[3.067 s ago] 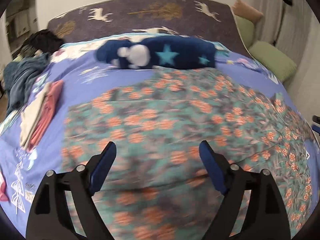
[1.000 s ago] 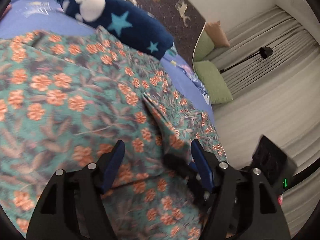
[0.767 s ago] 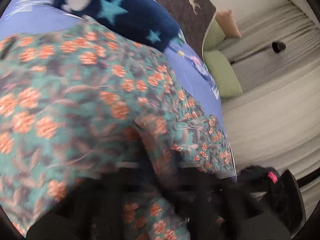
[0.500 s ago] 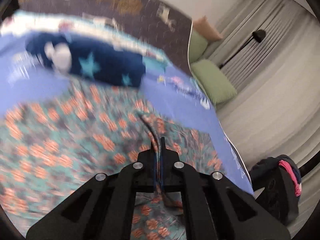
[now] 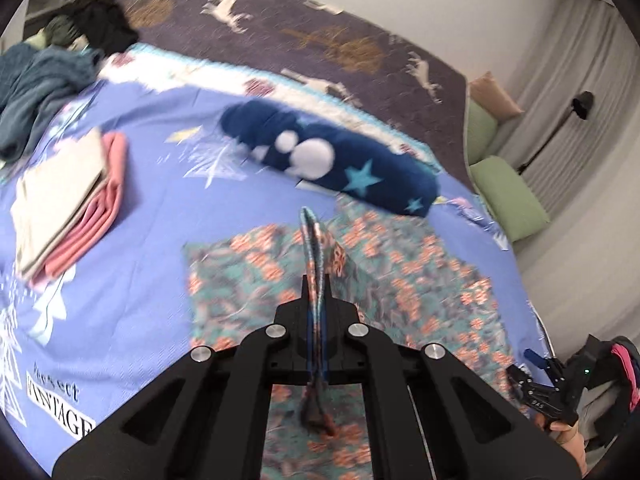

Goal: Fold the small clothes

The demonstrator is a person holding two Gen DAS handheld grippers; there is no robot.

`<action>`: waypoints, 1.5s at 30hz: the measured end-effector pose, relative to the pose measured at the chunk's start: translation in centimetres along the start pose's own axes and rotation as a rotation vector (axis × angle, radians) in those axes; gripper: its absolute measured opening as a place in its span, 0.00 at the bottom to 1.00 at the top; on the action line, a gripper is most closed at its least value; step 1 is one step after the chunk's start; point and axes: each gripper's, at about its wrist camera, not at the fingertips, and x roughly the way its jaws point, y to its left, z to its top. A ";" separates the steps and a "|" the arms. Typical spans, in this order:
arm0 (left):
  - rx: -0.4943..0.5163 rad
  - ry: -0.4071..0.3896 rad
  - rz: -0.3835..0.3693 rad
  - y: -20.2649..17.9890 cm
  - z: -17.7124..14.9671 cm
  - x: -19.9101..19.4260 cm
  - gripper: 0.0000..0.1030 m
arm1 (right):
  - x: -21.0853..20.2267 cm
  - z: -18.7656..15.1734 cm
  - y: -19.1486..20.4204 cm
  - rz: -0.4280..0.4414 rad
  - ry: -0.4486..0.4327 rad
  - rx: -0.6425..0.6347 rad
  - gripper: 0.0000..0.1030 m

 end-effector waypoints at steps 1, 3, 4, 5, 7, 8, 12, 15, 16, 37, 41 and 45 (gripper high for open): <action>-0.009 0.008 0.004 0.5 -0.2 0.2 0.02 | -0.1 0.0 0.3 0.000 0.001 -0.005 0.72; -0.017 0.019 0.009 1.4 -0.6 0.0 0.02 | 0.0 0.0 0.9 -0.004 0.004 -0.023 0.72; -0.018 0.026 0.015 1.7 -0.9 0.1 0.02 | -0.1 0.0 1.3 -0.012 0.004 -0.031 0.72; -0.016 0.033 0.022 1.8 -1.1 0.4 0.02 | 0.1 0.0 1.5 -0.017 0.007 -0.040 0.72; -0.015 0.051 0.042 2.6 -1.9 0.8 0.02 | -0.4 0.0 2.0 0.010 0.007 -0.054 0.72; -0.019 0.063 0.052 3.0 -2.2 1.4 0.02 | -0.7 0.2 2.1 0.032 -0.003 -0.056 0.73; -0.022 0.116 0.086 4.1 -3.6 3.3 0.03 | -2.2 2.2 0.2 0.138 -0.047 0.033 0.74; -0.027 0.126 0.098 4.6 -4.4 4.2 0.03 | -1.4 5.1 -2.6 0.194 -0.042 0.182 0.64; -0.026 0.125 0.097 4.6 -4.5 4.2 0.03 | -0.7 5.9 -3.3 0.181 -0.031 0.211 0.48; 0.038 0.043 0.132 3.2 -3.8 3.8 0.03 | 10.8 11.3 -10.3 0.099 0.088 0.447 0.00; 0.009 0.060 0.125 4.2 -4.6 4.5 0.04 | 9.1 9.6 -9.8 0.233 0.072 0.462 0.37; 0.004 0.059 0.136 4.0 -4.6 4.1 0.07 | 7.9 9.8 -6.7 0.306 0.082 0.373 0.58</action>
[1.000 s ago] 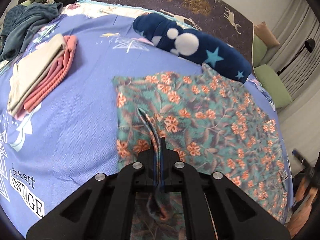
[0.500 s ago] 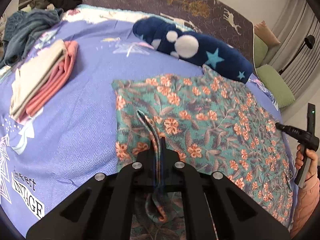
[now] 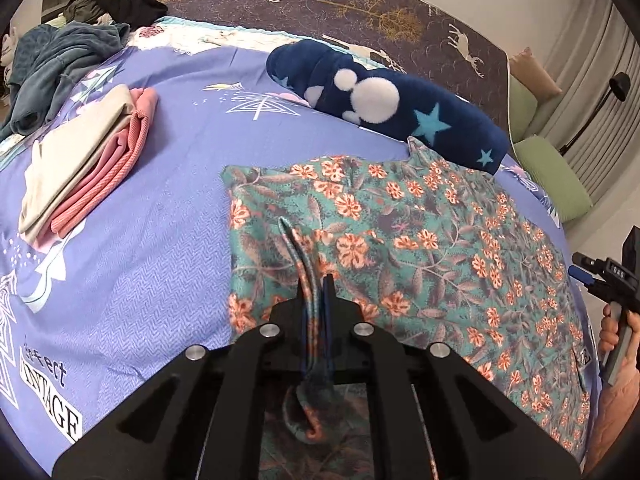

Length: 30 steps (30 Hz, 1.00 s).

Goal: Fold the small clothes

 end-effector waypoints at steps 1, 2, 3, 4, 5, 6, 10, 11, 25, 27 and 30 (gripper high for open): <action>0.005 -0.006 0.015 -0.1 0.0 -0.1 0.07 | 0.5 -0.2 0.7 -0.008 0.020 -0.037 0.31; 0.014 -0.021 0.040 -0.2 0.0 -0.3 0.07 | 1.0 -0.4 1.3 -0.035 0.036 -0.082 0.05; 0.032 -0.042 0.072 -0.4 -0.1 -0.6 0.06 | 1.3 -0.5 1.7 -0.101 0.008 -0.125 0.02; 0.062 -0.062 0.119 -0.5 -0.2 -0.7 0.05 | 1.6 -0.4 1.5 -0.142 -0.020 -0.141 0.02; 0.074 -0.067 0.163 -0.3 -0.3 -0.7 0.04 | 1.8 -0.2 0.9 -0.189 -0.037 -0.127 0.00; 0.065 -0.054 0.165 0.2 -0.4 -0.5 0.04 | 2.1 -0.1 0.1 -0.298 -0.057 -0.097 0.00; 0.048 -0.062 0.126 1.3 -0.8 -2.0 0.04 | 0.6 -1.3 -0.4 -0.213 -0.052 -0.097 0.05; 0.049 -0.068 0.130 1.4 -0.8 -2.4 0.06 | 0.0 -1.6 -0.1 -0.197 -0.055 -0.104 0.07; 0.100 -0.072 0.155 1.2 -4.6 -5.7 0.49 | -4.1 -8.8 2.8 -0.109 -0.017 -0.217 0.27; 0.117 -0.080 0.149 1.4 -5.8 -7.1 0.49 | -5.7 -9.5 2.8 -0.111 -0.040 -0.229 0.28; 0.142 -0.075 0.147 1.7 -7.1 -8.2 0.49 | -6.9 -10.3 2.8 -0.127 -0.051 -0.257 0.33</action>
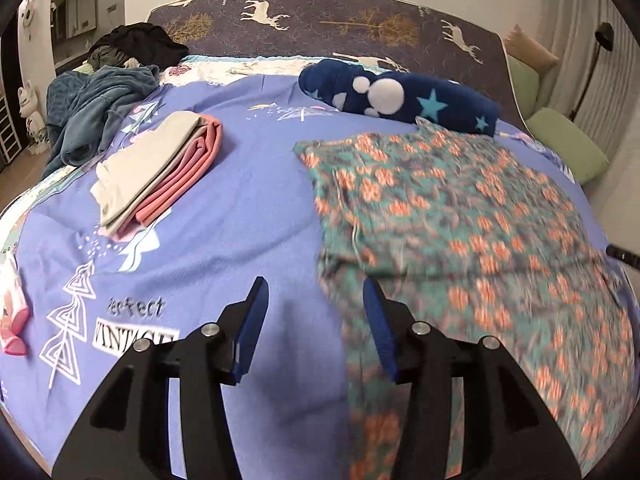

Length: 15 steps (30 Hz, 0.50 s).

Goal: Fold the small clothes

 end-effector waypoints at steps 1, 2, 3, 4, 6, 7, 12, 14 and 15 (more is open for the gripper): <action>0.000 0.000 0.000 -0.1 -0.1 -0.2 0.49 | -0.2 0.0 0.0 -0.008 -0.001 0.005 0.33; -0.004 -0.002 -0.001 -0.2 -0.1 -0.3 0.49 | -0.1 0.3 -0.3 -0.014 -0.004 0.013 0.34; -0.010 -0.007 -0.004 -0.4 0.1 -0.4 0.49 | -0.2 0.6 -0.3 -0.015 -0.012 0.034 0.34; -0.012 -0.014 -0.009 -0.6 0.4 -0.4 0.49 | -0.5 0.8 -0.8 -0.010 -0.016 0.044 0.34; 0.003 -0.031 -0.016 -1.5 1.4 -0.5 0.49 | -1.3 1.1 -0.6 0.015 -0.033 0.050 0.34; 0.013 -0.038 -0.016 -1.8 1.9 -0.5 0.49 | -1.2 1.6 -0.2 0.020 -0.039 0.039 0.35; 0.068 -0.055 -0.032 -4.3 6.9 1.0 0.52 | 0.5 5.7 3.0 0.037 -0.045 -0.032 0.56; 0.082 -0.043 -0.028 -5.5 9.0 2.7 0.54 | 2.1 7.8 3.6 0.031 -0.032 -0.027 0.57; 0.090 -0.037 -0.020 -5.9 9.8 3.5 0.55 | 2.8 8.4 3.6 0.026 -0.028 -0.025 0.58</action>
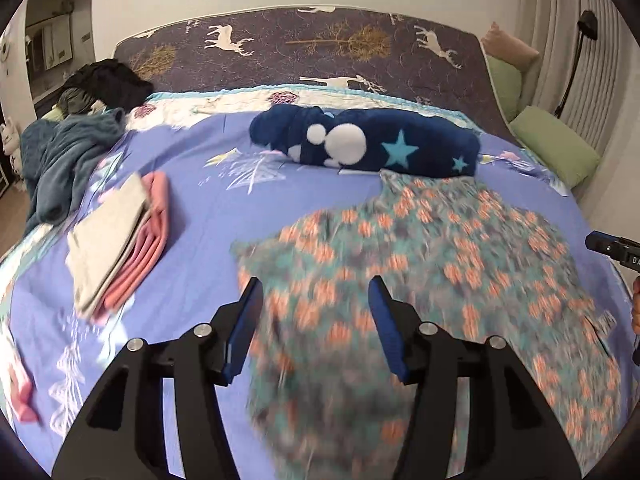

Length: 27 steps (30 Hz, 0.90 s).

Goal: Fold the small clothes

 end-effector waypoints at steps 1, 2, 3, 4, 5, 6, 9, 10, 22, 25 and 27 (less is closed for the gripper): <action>0.012 0.013 0.016 -0.4 0.7 1.4 0.55 | 0.8 0.5 0.0 -0.012 0.004 -0.001 0.60; 0.014 0.021 0.028 -0.5 0.9 2.2 0.55 | 1.7 0.9 0.0 -0.029 0.010 -0.003 0.60; 0.018 0.037 0.042 -0.6 1.0 3.3 0.56 | 3.1 1.1 -0.3 -0.047 0.030 0.003 0.60; 0.037 0.066 0.075 -0.7 0.7 4.9 0.56 | 4.1 1.0 -0.6 -0.060 0.054 0.010 0.60; 0.062 0.104 0.136 -0.5 0.0 6.5 0.56 | 5.9 0.6 -1.3 -0.105 0.100 0.012 0.59; 0.084 0.144 0.190 -0.1 -0.9 8.1 0.63 | 7.0 0.1 -1.8 -0.158 0.129 0.002 0.58; -0.017 0.096 0.122 2.4 -1.7 7.5 0.75 | 7.7 -1.5 -3.6 -0.161 0.076 -0.023 0.67; -0.047 0.092 0.112 3.0 -1.7 7.0 0.75 | 7.3 -1.6 -4.0 -0.160 0.073 -0.002 0.67; -0.004 0.019 -0.012 3.5 -10.8 -5.2 0.74 | -3.8 -10.3 -3.5 0.007 0.053 0.042 0.49; -0.009 0.132 -0.004 3.3 -13.2 -3.7 0.71 | -2.9 -12.3 -3.6 -0.008 0.081 0.048 0.45; -0.021 0.104 0.003 3.4 -13.9 -3.8 0.63 | -2.8 -12.8 -3.2 -0.081 0.058 -0.011 0.39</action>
